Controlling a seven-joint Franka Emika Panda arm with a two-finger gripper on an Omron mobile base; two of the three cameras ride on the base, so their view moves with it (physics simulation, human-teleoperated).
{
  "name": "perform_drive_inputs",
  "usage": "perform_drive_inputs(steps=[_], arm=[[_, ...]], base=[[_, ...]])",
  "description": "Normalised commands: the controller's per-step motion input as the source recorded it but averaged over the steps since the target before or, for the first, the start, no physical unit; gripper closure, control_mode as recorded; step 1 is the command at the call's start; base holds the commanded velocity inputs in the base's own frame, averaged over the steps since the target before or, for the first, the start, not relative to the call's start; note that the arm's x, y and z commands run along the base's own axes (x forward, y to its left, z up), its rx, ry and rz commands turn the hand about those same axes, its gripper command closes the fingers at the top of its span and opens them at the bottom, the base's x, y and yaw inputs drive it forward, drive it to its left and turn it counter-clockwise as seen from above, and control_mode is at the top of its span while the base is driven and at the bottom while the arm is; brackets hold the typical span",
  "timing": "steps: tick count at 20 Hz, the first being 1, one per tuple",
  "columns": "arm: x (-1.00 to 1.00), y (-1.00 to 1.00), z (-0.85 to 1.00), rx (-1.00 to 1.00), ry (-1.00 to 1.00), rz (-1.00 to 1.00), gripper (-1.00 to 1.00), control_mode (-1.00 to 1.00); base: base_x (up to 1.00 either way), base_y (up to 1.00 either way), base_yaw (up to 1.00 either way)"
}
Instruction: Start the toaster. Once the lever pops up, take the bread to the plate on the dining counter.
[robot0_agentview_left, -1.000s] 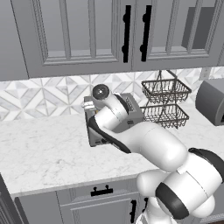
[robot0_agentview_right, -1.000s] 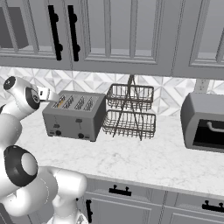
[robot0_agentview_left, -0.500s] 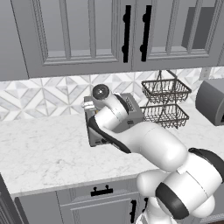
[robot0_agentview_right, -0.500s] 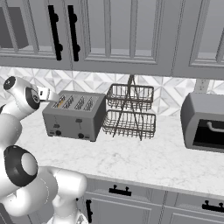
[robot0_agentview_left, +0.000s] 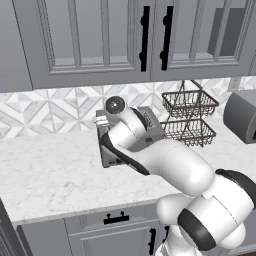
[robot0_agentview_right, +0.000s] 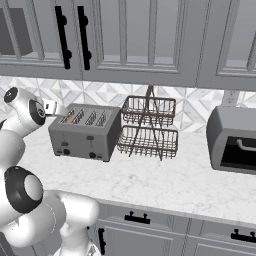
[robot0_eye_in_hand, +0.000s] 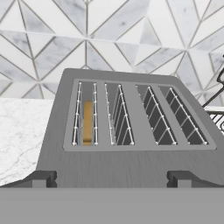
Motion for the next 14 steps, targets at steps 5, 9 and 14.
perform_drive_inputs(steps=[5, 9, 14], arm=[[0.0, 0.0, 0.0, 0.0, 0.0, 0.0, -1.0, -1.0], [0.0, 0.0, 0.0, 0.0, 0.0, 0.0, -1.0, -1.0], [0.0, 0.0, 0.0, 0.0, 0.0, 0.0, -1.0, -1.0]], base=[[0.0, 0.0, 0.0], [0.0, 0.0, 0.0], [0.0, 0.0, 0.0]])
